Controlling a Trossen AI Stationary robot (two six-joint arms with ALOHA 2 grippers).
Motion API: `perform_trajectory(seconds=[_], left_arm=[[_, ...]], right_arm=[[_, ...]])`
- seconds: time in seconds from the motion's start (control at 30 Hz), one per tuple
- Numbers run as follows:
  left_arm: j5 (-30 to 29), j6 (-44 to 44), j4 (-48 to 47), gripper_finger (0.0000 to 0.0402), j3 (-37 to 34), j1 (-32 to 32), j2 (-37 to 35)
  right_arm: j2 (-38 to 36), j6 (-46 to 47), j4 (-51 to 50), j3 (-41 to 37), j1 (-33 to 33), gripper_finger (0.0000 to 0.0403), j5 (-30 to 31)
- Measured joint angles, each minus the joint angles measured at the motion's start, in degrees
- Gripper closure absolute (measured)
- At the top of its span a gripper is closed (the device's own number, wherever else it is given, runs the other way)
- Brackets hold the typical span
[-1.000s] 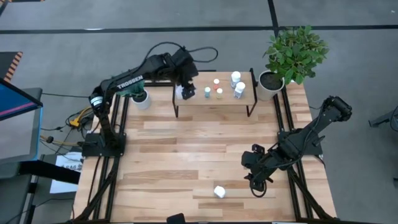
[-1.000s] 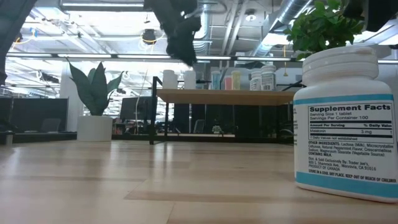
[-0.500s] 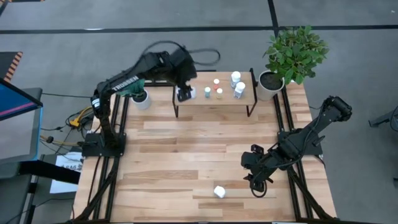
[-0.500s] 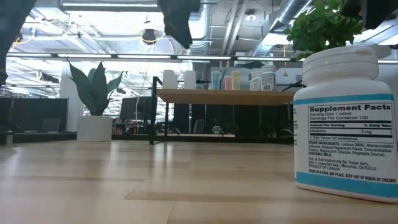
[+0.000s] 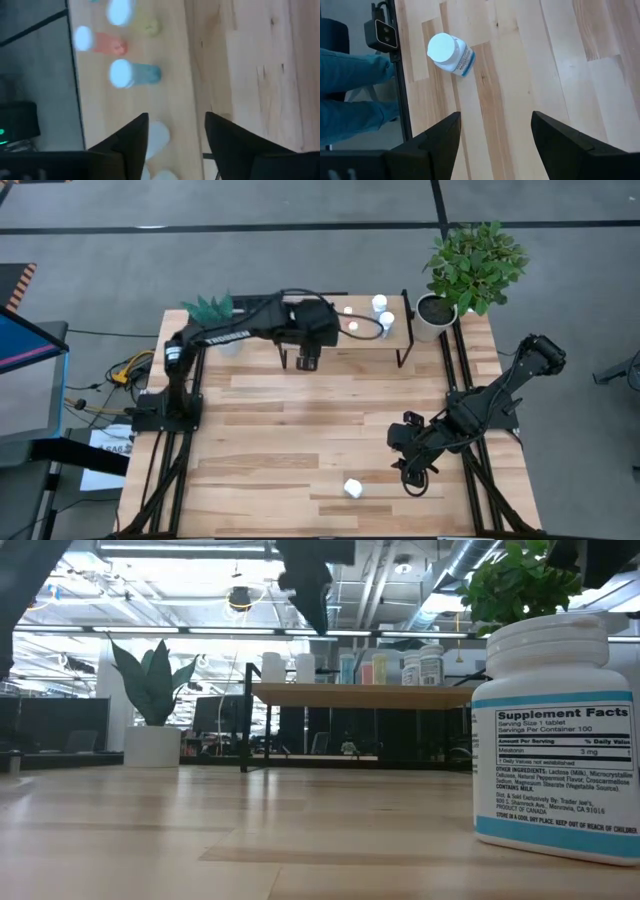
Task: Pick and place medicine bottles onto shelf by color
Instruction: Put the small white pill bottle on the shelf
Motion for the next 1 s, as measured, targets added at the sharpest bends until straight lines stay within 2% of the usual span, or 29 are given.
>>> perform_trajectory(seconds=[0.23, 0.37, 0.67, 0.8, 1.0], left_arm=[[-1.13, 0.15, 0.11, 0.0291, -0.02, 1.22, 4.04], [-2.52, 0.70, 0.28, 0.0316, -0.04, 2.43, 5.62], [-5.78, 0.12, -2.60, 0.0324, 0.01, 5.01, 5.01], [-5.80, -0.80, -5.46, 0.0324, 0.02, 5.80, 5.17], [-5.39, -0.98, -4.82, 0.0324, 0.63, 5.30, 5.30]], right_arm=[[0.02, 0.02, 0.05, 0.00, 0.00, 0.0138, 0.01], [0.02, 0.04, 0.03, 0.00, 0.00, 0.0138, 0.02], [0.02, 0.17, 0.00, 0.00, 0.00, 0.0138, 0.02], [0.02, 0.15, 0.00, 0.00, 0.00, 0.0138, 0.02], [0.02, 0.15, 0.00, 0.00, 0.00, 0.0138, 0.02]])
